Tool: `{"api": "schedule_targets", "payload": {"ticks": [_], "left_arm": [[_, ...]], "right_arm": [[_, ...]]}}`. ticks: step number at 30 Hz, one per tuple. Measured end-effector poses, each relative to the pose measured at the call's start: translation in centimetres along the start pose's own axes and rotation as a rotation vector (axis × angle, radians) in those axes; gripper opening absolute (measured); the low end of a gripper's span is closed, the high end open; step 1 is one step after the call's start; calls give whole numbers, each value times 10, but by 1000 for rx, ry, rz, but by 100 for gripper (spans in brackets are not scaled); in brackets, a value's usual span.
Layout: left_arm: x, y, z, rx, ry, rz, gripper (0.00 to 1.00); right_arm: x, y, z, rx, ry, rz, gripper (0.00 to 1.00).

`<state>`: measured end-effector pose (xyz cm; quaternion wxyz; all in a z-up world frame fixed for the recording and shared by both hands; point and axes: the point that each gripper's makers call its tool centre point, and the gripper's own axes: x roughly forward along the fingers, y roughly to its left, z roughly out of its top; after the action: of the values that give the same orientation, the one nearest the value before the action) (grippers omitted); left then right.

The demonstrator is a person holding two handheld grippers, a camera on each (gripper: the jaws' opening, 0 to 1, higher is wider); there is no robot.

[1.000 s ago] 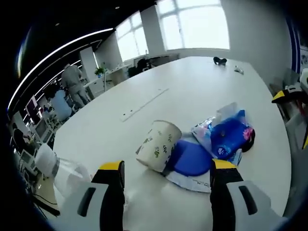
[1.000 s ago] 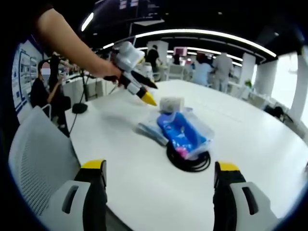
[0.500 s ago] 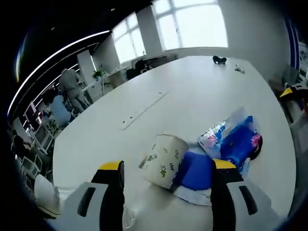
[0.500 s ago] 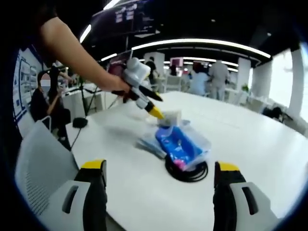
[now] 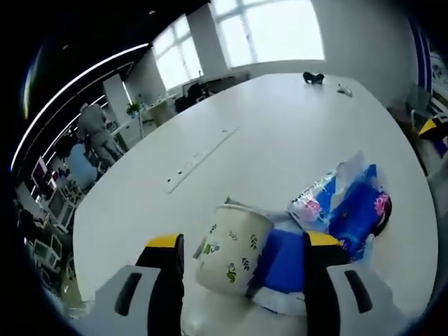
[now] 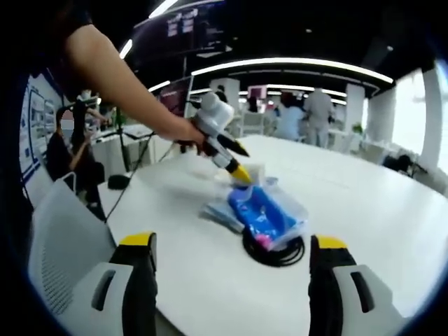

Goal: Arrange the tabletop items into an orderly group along one side of the table until the central work area is clear of visible clutter.

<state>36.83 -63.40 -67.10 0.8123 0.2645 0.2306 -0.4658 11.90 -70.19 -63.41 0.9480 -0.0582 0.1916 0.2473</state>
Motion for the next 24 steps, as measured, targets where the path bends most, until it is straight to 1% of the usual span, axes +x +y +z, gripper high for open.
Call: {"api": "schedule_targets", "payload": {"ticks": [4,7,10,13,16,18,21,22,24], "left_arm": [[5,0,1,2,8,-11,65],[10,-1,-4,38,34,-26,64],[16,-2,-6,46,56,-36,62],[22,-3,-8,35,76,-37,61],[26,-6,-11,80,106,-47,59],[30,-8,-14,91,127,-58,58],[33,-9,-13,103,134,-60,59],[34,-8,-12,105,138,-60,58],[33,-7,-11,118,145,-59,51]], "right_arm": [[1,1,-1,1,4,4,88],[0,-1,-1,6,3,-3,87],[-1,-3,-1,9,4,-12,87],[0,-4,-2,13,8,-14,86],[0,-4,-3,13,12,-15,86],[-1,-6,-2,11,11,-23,86],[-2,-9,-3,17,16,-37,85],[-2,-10,-3,18,15,-39,85],[-2,-11,-3,21,14,-43,85]]}}
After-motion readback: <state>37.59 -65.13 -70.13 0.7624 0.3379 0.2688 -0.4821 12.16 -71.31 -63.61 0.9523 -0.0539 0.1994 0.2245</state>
